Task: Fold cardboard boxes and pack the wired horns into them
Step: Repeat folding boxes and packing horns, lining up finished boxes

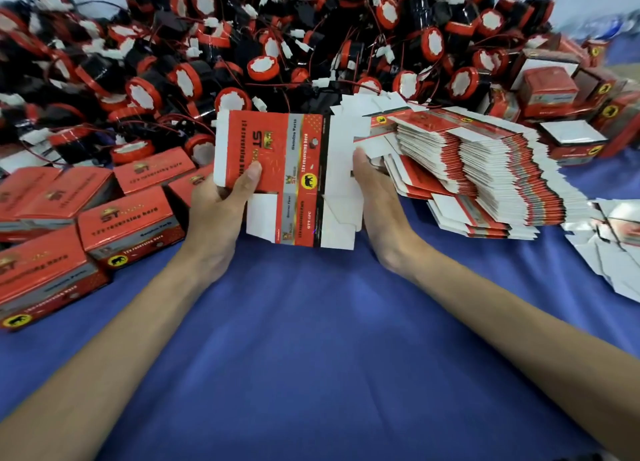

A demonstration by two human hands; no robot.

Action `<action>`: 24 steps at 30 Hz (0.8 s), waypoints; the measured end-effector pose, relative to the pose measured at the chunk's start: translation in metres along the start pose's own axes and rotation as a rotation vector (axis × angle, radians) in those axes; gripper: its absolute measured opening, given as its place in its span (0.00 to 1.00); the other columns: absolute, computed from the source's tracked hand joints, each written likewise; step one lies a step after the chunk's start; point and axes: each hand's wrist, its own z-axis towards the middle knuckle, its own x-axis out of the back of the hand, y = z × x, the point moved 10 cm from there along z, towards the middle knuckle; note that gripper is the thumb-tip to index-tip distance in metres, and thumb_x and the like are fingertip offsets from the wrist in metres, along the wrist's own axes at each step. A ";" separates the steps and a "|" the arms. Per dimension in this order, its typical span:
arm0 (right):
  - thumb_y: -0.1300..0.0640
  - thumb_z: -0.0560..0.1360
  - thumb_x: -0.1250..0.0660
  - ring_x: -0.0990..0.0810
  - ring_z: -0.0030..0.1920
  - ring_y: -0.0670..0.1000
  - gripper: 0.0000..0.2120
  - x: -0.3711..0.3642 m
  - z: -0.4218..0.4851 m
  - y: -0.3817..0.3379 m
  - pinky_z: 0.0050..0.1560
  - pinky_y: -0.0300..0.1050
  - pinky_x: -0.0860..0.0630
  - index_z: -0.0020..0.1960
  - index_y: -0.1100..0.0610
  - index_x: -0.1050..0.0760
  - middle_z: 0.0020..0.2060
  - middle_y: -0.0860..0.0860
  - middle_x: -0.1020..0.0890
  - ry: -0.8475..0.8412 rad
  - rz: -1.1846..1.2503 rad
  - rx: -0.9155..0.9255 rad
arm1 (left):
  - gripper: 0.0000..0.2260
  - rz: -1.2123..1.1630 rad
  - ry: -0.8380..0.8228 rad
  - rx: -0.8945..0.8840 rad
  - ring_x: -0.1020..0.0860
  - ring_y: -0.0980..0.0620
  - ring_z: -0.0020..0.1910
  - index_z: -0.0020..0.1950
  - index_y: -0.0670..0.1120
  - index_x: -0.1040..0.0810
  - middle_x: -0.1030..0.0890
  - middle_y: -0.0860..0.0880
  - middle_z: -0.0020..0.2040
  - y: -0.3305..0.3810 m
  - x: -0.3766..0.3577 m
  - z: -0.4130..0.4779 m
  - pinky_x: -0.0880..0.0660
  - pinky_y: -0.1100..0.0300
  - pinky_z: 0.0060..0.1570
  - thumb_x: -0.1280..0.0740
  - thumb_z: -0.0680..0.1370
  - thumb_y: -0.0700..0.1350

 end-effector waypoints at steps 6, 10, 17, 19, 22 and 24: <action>0.46 0.82 0.48 0.19 0.57 0.53 0.16 -0.008 0.000 0.010 0.63 0.57 0.26 0.55 0.50 0.23 0.56 0.51 0.17 -0.117 0.171 -0.077 | 0.15 -0.172 -0.092 0.218 0.17 0.52 0.52 0.56 0.47 0.20 0.15 0.50 0.52 -0.015 -0.009 -0.007 0.20 0.62 0.44 0.37 0.75 0.53; 0.44 0.82 0.48 0.19 0.58 0.54 0.18 -0.003 0.004 0.010 0.59 0.53 0.23 0.61 0.52 0.25 0.58 0.53 0.18 -0.141 0.308 -0.150 | 0.16 -0.186 -0.124 0.230 0.17 0.52 0.54 0.56 0.46 0.20 0.15 0.49 0.54 -0.017 -0.014 -0.009 0.20 0.62 0.46 0.38 0.75 0.52; 0.40 0.80 0.48 0.19 0.57 0.51 0.21 -0.021 -0.002 0.024 0.58 0.48 0.22 0.61 0.49 0.24 0.57 0.50 0.18 -0.272 0.367 -0.252 | 0.15 -0.248 -0.138 0.246 0.18 0.51 0.56 0.57 0.48 0.20 0.16 0.49 0.57 -0.021 -0.009 -0.005 0.20 0.60 0.48 0.39 0.77 0.54; 0.42 0.81 0.49 0.18 0.56 0.50 0.20 -0.020 -0.001 0.023 0.58 0.49 0.23 0.60 0.50 0.24 0.55 0.50 0.17 -0.271 0.367 -0.244 | 0.16 -0.246 -0.139 0.248 0.19 0.50 0.57 0.57 0.49 0.19 0.17 0.49 0.58 -0.021 -0.009 -0.004 0.20 0.60 0.49 0.39 0.77 0.54; 0.50 0.83 0.48 0.18 0.51 0.51 0.16 -0.017 0.001 0.020 0.52 0.48 0.22 0.58 0.52 0.23 0.51 0.50 0.16 -0.257 0.346 -0.205 | 0.16 -0.261 -0.120 0.252 0.18 0.51 0.57 0.57 0.50 0.19 0.17 0.49 0.58 -0.021 -0.007 -0.004 0.20 0.60 0.48 0.40 0.77 0.55; 0.55 0.82 0.46 0.21 0.50 0.54 0.13 -0.013 0.004 0.016 0.47 0.49 0.27 0.57 0.55 0.24 0.50 0.52 0.19 -0.243 0.331 -0.176 | 0.17 -0.255 -0.116 0.257 0.18 0.51 0.57 0.60 0.49 0.22 0.17 0.50 0.58 -0.021 -0.006 -0.004 0.20 0.59 0.48 0.40 0.77 0.55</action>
